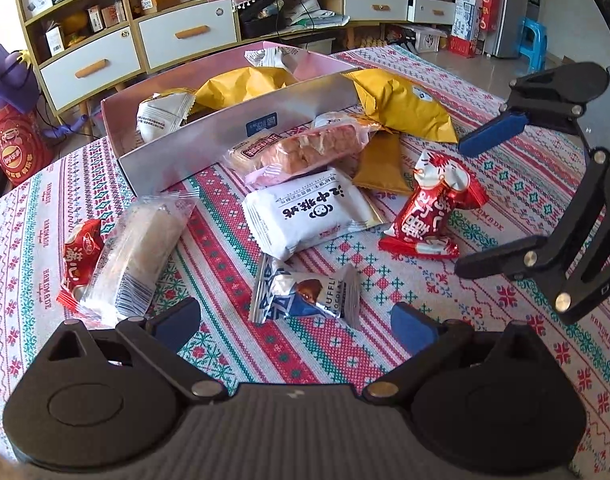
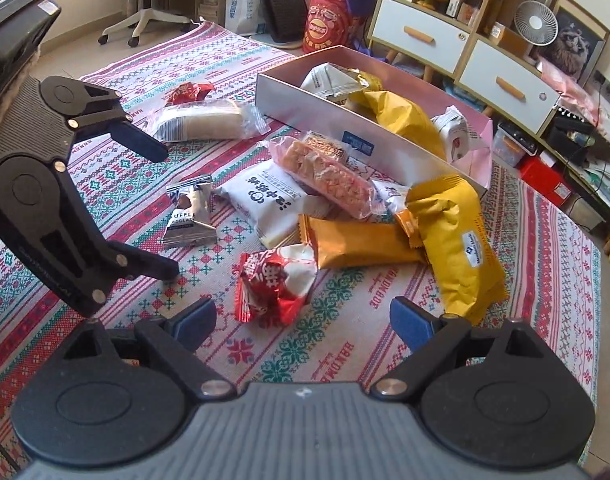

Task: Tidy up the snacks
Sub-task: 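Move both open tools back over the remaining snack pile, then close the left tool on a blue-and-white packet while the right tool closes on a red-and-white candy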

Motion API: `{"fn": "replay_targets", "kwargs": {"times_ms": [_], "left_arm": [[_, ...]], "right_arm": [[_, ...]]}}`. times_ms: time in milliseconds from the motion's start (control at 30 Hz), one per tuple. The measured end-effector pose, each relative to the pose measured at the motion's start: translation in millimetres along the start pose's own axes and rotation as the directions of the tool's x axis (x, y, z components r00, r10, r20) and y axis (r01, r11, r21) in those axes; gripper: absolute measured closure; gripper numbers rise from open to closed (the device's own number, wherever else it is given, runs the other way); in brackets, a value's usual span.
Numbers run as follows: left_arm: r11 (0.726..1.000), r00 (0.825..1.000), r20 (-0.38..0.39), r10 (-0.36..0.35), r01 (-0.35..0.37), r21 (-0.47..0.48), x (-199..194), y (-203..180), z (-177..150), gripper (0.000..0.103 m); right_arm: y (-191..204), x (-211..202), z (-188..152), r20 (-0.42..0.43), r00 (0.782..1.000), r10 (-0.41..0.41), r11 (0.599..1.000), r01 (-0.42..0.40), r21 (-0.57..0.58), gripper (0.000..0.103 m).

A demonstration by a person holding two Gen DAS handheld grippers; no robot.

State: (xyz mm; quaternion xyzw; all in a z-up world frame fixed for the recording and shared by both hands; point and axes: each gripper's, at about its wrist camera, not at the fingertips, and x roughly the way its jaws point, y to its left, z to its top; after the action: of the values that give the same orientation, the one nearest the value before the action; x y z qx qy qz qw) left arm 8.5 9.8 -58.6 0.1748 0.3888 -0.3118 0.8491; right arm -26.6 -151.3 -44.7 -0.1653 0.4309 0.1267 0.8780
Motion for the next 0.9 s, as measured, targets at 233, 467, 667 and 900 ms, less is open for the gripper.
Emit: {"fn": "replay_targets", "kwargs": {"times_ms": [233,467,667,900], "left_arm": [[0.999,1.0,0.015,-0.028,0.028,-0.035,2.6,4.6,1.8,0.002],[0.995,0.997,0.012,-0.076,0.077,-0.062,2.9,8.6,4.0,0.015],[0.99,0.994,0.012,-0.112,0.112,-0.086,4.1,14.3,5.5,0.024],[0.99,0.994,0.008,-0.112,0.112,-0.085,3.3,16.1,6.5,0.032]], "right_arm": [[1.1,2.6,1.9,0.014,1.0,0.014,1.0,-0.014,0.005,0.016],[3.1,4.1,1.7,0.02,0.999,0.025,1.0,-0.025,0.004,0.022],[4.7,5.9,2.7,0.015,0.999,0.033,0.999,-0.034,0.005,0.03],[1.4,5.8,5.6,0.021,0.999,0.045,0.999,-0.045,0.025,0.04]]}}
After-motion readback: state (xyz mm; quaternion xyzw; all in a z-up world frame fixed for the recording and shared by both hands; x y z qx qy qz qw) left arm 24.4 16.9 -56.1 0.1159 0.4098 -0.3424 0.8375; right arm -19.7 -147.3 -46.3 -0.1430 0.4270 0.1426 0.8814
